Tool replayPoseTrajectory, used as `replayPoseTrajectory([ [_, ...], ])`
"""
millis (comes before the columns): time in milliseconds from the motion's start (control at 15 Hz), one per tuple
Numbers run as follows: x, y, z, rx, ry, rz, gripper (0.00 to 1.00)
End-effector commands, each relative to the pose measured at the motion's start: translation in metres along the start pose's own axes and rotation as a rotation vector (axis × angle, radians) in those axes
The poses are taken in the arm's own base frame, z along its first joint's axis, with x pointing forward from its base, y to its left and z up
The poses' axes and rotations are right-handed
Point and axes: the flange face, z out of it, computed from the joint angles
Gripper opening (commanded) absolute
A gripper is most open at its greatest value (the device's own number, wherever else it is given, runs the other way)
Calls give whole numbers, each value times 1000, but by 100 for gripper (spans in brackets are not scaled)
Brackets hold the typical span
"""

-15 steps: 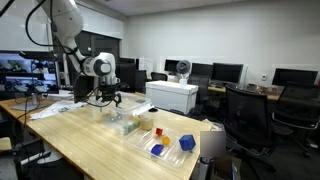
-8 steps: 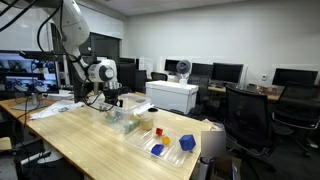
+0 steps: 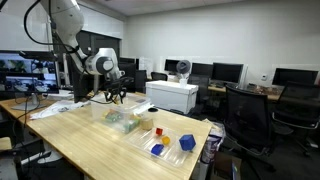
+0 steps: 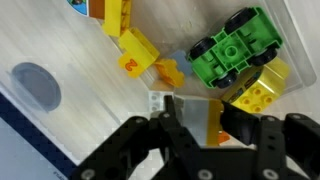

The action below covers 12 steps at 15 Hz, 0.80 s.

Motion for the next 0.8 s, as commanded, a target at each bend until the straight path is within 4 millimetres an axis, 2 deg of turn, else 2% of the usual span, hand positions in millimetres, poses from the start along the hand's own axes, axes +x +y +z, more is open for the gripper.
replayPoseTrajectory([
  [0, -36, 2, -49, -85, 144, 147, 17],
  [200, -64, 19, -80, -158, 276, 318, 17],
  [400, -97, 50, -117, -212, 384, 498, 17],
  [467, -116, 65, -131, -236, 423, 577, 17],
  [600, -152, 88, -148, -267, 469, 709, 17],
  [667, -184, 103, -155, -296, 484, 803, 17],
  [733, -207, 113, -157, -307, 491, 870, 17],
])
